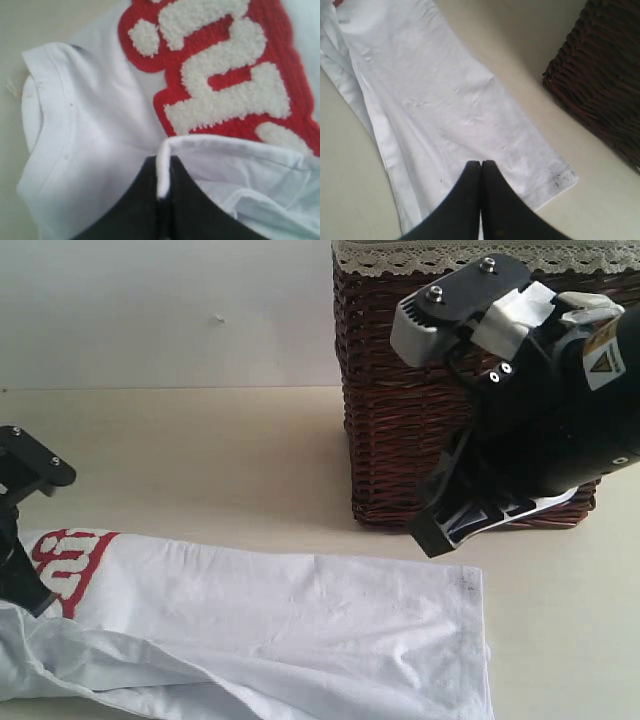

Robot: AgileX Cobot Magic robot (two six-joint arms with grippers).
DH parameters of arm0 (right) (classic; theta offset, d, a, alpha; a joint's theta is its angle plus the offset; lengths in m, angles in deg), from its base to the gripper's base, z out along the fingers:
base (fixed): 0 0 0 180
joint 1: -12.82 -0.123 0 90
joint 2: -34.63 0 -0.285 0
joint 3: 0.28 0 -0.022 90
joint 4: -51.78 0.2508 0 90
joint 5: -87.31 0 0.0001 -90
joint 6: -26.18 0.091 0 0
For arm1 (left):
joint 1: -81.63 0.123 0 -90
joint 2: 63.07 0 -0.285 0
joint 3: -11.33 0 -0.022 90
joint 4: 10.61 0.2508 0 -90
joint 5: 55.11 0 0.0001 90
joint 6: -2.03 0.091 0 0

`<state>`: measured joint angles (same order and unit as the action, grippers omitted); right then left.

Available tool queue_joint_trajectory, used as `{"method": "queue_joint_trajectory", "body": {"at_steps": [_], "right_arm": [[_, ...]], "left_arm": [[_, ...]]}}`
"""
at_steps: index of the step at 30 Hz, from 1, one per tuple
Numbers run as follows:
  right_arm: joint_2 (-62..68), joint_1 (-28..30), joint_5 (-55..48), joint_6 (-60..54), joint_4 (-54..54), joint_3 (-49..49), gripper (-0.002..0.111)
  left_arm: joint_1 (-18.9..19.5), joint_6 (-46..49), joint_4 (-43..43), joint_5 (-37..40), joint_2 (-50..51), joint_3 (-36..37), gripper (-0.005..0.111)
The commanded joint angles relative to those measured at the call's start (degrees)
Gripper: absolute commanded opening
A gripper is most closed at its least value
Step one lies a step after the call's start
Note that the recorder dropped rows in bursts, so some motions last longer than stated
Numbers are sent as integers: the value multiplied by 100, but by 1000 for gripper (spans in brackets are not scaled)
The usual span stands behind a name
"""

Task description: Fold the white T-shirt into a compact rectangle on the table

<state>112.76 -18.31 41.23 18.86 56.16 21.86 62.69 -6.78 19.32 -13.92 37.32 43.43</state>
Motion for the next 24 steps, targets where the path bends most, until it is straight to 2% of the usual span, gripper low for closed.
{"method": "queue_joint_trajectory", "body": {"at_steps": [1, 4, 8, 12, 16, 18, 20, 24], "right_arm": [[-36, -15, 59, -55, 3, -26, 0], [-36, -15, 59, -55, 3, -26, 0], [-36, -15, 59, -55, 3, -26, 0], [-36, -15, 59, -55, 3, -26, 0], [-36, -15, 59, -55, 3, -26, 0], [-36, -15, 59, -55, 3, -26, 0], [-36, -15, 59, -55, 3, -26, 0], [-36, -15, 47, -55, 8, -26, 0]], "left_arm": [[30, 52, 469, -47, -7, -123, 0], [8, 135, 1023, -191, -7, -226, 0], [-106, 346, 1653, -940, -7, -287, 0], [-243, 1464, 1570, -1803, 45, -287, 0], [-287, 2099, 1568, -1801, 244, -287, 3], [-262, 2099, 1568, -1762, 362, -287, 12], [-230, 2073, 1659, -1786, 475, -287, 26], [-223, 1112, 2030, -1907, 515, -287, 57]]}}
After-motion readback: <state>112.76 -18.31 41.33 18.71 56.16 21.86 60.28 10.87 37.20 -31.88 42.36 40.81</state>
